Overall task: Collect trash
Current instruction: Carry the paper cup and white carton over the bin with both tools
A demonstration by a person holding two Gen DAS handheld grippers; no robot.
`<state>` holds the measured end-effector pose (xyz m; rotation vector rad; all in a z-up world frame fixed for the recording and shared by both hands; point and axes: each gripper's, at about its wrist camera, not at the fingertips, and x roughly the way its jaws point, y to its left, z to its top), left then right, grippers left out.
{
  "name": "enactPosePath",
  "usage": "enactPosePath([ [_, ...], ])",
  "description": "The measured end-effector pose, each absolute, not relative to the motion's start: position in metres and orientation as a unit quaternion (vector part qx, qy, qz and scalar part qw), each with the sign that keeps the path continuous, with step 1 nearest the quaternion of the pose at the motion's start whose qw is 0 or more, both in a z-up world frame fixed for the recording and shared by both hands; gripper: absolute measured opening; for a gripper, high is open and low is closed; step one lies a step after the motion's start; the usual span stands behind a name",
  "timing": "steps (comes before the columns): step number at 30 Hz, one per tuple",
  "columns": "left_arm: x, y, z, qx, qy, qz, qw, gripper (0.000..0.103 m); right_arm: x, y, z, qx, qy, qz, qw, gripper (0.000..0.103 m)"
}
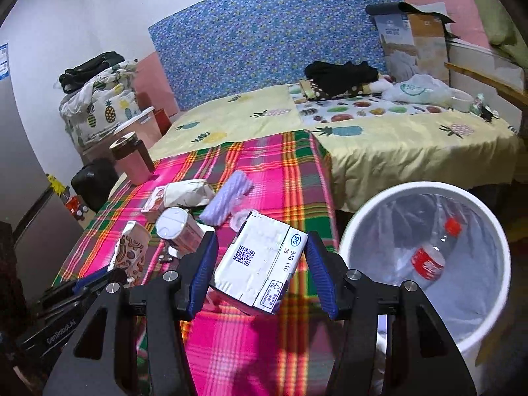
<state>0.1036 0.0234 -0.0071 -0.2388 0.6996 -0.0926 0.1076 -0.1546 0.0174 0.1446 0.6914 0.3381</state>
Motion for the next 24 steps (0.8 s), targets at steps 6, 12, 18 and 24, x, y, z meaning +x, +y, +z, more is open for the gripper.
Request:
enactPosePath([
  [6,0.104,-0.008,0.0,-0.101,0.341,-0.08,0.931,0.02,0.1,-0.173,0.019,0.075,0.329,0.145,0.93,0.055],
  [12,0.109,-0.038,0.003,-0.085,0.342,-0.113,0.929,0.02,0.094,-0.191,0.019,0.082,0.324,0.124,0.935,0.055],
  [18,0.118,-0.068,0.004,-0.075,0.347,-0.147,0.923,0.02,0.088,-0.21,0.017,0.088,0.321,0.104,0.937,0.055],
  [24,0.128,-0.093,0.004,-0.062,0.35,-0.174,0.918,0.02,0.087,-0.228,0.013,0.097,0.322,0.083,0.938,0.055],
])
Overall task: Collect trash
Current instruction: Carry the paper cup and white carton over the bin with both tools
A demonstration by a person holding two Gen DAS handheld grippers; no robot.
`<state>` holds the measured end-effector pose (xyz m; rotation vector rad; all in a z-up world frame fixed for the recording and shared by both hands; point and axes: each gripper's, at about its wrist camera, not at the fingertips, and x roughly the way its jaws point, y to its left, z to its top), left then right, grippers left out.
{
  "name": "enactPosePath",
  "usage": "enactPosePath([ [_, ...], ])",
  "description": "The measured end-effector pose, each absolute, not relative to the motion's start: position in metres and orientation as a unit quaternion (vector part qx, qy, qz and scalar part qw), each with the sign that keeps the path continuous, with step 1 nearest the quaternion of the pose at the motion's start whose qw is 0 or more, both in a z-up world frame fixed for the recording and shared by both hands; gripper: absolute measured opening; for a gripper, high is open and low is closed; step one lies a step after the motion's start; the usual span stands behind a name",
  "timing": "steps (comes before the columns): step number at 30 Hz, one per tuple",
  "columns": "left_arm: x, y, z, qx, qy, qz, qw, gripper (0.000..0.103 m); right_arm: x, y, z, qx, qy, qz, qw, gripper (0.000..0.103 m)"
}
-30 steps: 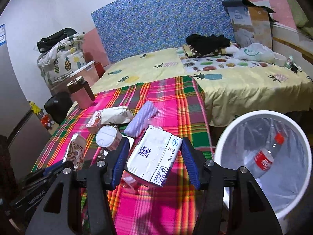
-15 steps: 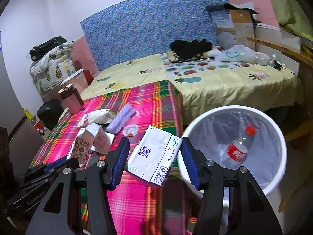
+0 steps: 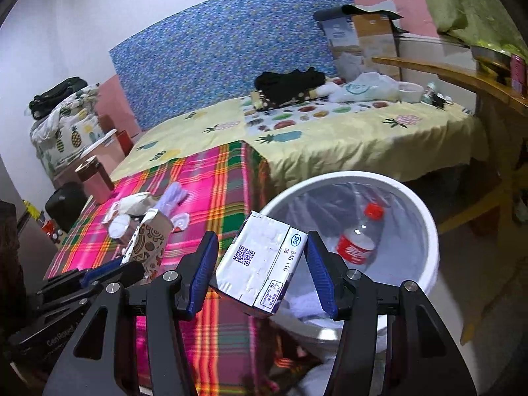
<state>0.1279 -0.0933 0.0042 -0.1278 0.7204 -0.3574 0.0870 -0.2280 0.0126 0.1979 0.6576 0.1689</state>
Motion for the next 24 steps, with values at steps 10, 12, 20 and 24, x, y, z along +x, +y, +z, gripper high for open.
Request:
enactPosePath([
  [10,0.148,-0.128,-0.001,-0.051,0.357,-0.22,0.907,0.02,0.086,-0.257,0.004,0.109,0.329,0.053,0.937,0.055],
  [12,0.152,-0.136,-0.002,-0.048,0.357,-0.231,0.904,0.02,0.087,-0.261,0.002,0.112,0.33,0.049,0.936,0.055],
  [20,0.166,-0.165,-0.01,-0.04,0.363,-0.269,0.891,0.02,0.089,-0.278,-0.009,0.12,0.345,0.033,0.93,0.055],
  [24,0.172,-0.177,-0.017,-0.034,0.368,-0.281,0.886,0.02,0.091,-0.285,-0.013,0.124,0.352,0.027,0.927,0.056],
])
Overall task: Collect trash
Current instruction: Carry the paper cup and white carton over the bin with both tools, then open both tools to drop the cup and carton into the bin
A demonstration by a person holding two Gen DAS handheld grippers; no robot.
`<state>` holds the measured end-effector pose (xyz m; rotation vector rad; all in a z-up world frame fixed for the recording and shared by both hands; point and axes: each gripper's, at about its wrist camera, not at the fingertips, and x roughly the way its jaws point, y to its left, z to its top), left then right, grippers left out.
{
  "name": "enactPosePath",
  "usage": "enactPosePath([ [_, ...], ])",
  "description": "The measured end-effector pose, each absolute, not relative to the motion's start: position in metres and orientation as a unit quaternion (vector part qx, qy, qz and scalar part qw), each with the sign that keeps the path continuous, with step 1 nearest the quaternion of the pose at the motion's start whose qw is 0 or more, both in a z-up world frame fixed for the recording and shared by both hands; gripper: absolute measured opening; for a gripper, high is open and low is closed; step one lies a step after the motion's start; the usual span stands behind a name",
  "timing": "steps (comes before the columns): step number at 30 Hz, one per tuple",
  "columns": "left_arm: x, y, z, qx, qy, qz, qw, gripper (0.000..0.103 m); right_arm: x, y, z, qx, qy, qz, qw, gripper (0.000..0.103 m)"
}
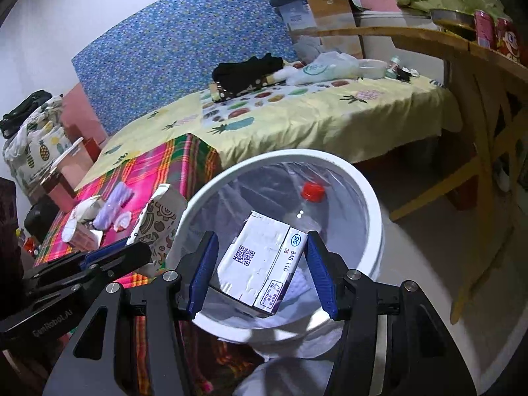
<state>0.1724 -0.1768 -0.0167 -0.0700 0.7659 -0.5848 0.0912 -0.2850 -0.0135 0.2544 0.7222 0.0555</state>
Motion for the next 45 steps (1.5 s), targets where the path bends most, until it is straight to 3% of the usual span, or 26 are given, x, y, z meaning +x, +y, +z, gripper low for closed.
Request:
enactPosePath([
  [9,0.184,-0.187,-0.032,-0.027,0.386,-0.299,0.872,0.021,0.097,-0.298,-0.025,0.129,0.379,0.012,0.916,0.056],
  [14,0.183,-0.186,-0.03,-0.03,0.381,-0.3,0.874,0.033,0.098,-0.299,-0.024,0.125,0.377,0.01,0.918,0.057],
  [45,0.131,-0.097,-0.013,-0.069,0.374,-0.2,0.903,0.033,0.081,-0.244,0.006,0.064,0.348,0.076,0.932,0.058],
])
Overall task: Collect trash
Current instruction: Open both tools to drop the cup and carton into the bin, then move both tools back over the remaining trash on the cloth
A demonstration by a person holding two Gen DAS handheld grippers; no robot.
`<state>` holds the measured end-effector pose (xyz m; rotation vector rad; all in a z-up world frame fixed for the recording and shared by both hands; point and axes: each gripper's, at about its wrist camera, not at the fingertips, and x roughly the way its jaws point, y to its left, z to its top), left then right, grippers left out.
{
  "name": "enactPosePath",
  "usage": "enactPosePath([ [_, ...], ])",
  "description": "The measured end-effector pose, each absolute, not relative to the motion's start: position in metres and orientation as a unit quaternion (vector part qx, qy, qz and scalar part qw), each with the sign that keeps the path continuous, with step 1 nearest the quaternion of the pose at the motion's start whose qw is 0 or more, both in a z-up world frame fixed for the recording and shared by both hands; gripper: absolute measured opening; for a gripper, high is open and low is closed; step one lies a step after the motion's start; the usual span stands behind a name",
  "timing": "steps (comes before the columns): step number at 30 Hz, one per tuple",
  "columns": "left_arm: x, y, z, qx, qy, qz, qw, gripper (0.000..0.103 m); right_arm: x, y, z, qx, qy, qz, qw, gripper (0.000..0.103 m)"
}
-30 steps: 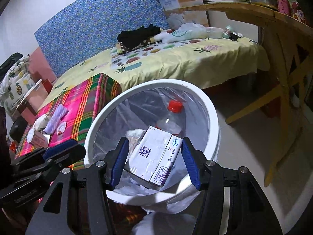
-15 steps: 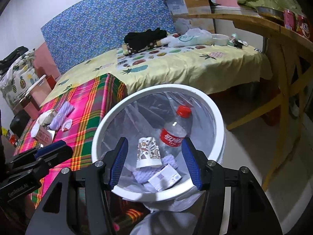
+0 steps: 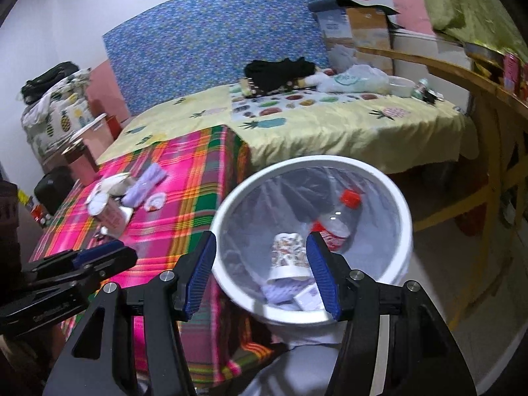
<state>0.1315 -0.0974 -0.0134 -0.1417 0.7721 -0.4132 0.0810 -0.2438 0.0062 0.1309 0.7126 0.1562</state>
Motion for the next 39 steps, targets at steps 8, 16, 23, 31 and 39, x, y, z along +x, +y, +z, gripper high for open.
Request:
enactPosePath([
  [8,0.117,-0.067,-0.013,-0.084,0.371,-0.161,0.911,0.033,0.077,-0.214,0.008,0.047,0.347,0.122,0.929,0.058],
  [16,0.106,-0.044,-0.011,-0.094,0.367,-0.128,0.916,0.033,0.074,-0.196,0.01,0.035,0.347,0.149,0.925,0.058],
  [23,0.097,-0.032,-0.01,-0.1,0.36,-0.108,0.921,0.033,0.073,-0.186,0.009,0.03,0.349,0.16,0.923,0.058],
  [31,0.093,-0.02,-0.011,-0.099,0.356,-0.09,0.925,0.033,0.073,-0.172,0.003,0.029,0.359,0.181,0.915,0.058],
  [39,0.097,0.001,-0.02,-0.109,0.364,-0.061,0.923,0.033,0.075,-0.159,-0.006,0.029,0.372,0.208,0.904,0.058],
])
